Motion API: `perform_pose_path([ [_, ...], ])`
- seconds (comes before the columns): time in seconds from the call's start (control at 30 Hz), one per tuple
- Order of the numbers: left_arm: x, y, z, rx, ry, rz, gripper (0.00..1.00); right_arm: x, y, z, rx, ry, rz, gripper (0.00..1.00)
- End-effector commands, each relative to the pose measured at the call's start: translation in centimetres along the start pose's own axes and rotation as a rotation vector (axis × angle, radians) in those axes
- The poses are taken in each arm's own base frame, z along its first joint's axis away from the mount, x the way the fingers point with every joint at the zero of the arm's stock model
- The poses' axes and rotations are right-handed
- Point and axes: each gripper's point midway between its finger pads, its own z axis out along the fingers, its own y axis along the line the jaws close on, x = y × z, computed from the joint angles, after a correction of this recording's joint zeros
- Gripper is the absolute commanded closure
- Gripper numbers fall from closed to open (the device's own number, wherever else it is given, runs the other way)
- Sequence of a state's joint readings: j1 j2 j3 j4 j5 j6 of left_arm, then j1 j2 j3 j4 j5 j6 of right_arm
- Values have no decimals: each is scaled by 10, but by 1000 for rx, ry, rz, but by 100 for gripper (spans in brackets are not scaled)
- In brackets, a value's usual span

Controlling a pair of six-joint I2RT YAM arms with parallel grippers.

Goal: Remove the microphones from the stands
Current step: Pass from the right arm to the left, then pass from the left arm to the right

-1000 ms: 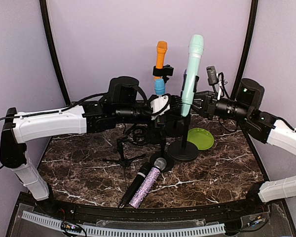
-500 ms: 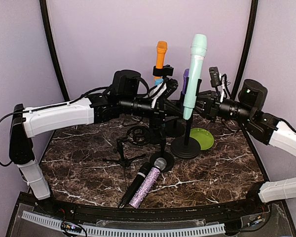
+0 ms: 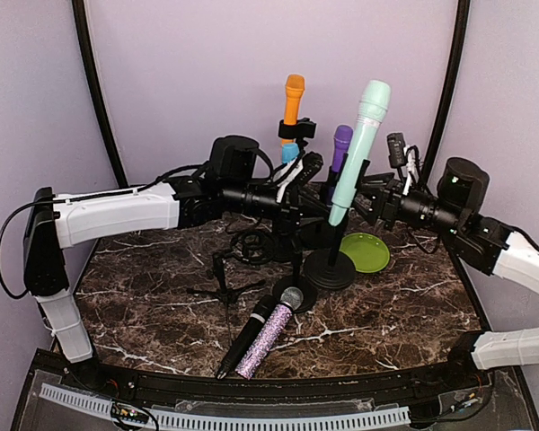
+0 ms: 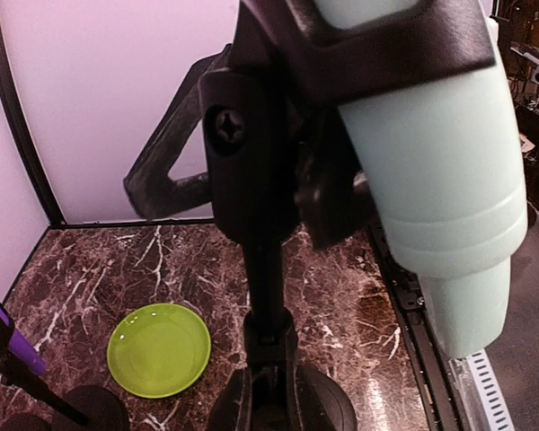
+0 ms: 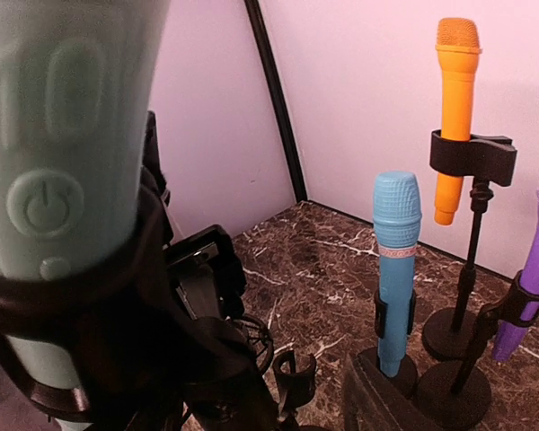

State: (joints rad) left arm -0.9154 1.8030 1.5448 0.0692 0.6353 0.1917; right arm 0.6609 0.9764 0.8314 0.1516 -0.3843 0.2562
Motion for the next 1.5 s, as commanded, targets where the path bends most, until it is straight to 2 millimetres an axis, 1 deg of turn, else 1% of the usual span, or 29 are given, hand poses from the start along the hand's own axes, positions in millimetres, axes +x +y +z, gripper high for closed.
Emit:
perform_pose_path([
  [0.0, -44, 6, -16, -60, -167, 173, 100, -17, -22, -16, 158, -92, 26, 32],
  [0.1, -44, 4, -17, -64, -199, 197, 100, -14, -32, -27, 205, -111, 52, 25],
  [0.23, -43, 6, -17, -74, -210, 204, 100, -14, -30, -42, 209, -142, 52, 16],
  [0.3, -44, 5, -17, -74, -218, 210, 100, -21, -26, -48, 196, -175, 50, 10],
  [0.4, -42, 4, -16, -71, -220, 229, 100, -37, -18, -53, 169, -221, 47, 2],
  [0.5, -36, 5, -10, -73, -208, 251, 100, -62, -18, -52, 177, -258, 70, 1],
  [0.63, -32, 6, -5, -86, -196, 281, 100, -87, -24, -43, 191, -279, 106, 1],
  [0.7, -31, 6, -3, -85, -190, 287, 100, -97, -15, -37, 128, -283, 94, 1],
  [0.77, -29, 7, -1, -84, -181, 289, 100, -108, -5, -35, 72, -303, 82, 1],
  [0.83, -27, 7, 0, -87, -175, 299, 100, -117, -2, -33, 59, -318, 79, 1],
  [0.9, -26, 6, 2, -88, -168, 313, 100, -122, -8, -29, 82, -312, 86, 2],
  [0.97, -25, 4, 4, -88, -164, 321, 100, -123, -14, -22, 97, -289, 99, 8],
  [1.0, -25, 4, 5, -88, -164, 323, 100, -122, -15, -19, 92, -278, 103, 14],
  [1.07, -26, 6, 5, -97, -165, 323, 100, -117, -15, -12, 73, -248, 112, 28],
  [1.13, -27, 8, 5, -108, -170, 325, 100, -106, -16, -7, 61, -213, 123, 43],
  [1.27, -31, 10, 5, -126, -187, 330, 100, -77, -25, -2, 88, -143, 150, 64],
  [1.33, -33, 10, 5, -130, -197, 333, 100, -63, -29, -2, 100, -117, 169, 72],
  [1.47, -37, 11, 7, -134, -214, 333, 100, -41, -33, -1, 100, -89, 196, 79],
])
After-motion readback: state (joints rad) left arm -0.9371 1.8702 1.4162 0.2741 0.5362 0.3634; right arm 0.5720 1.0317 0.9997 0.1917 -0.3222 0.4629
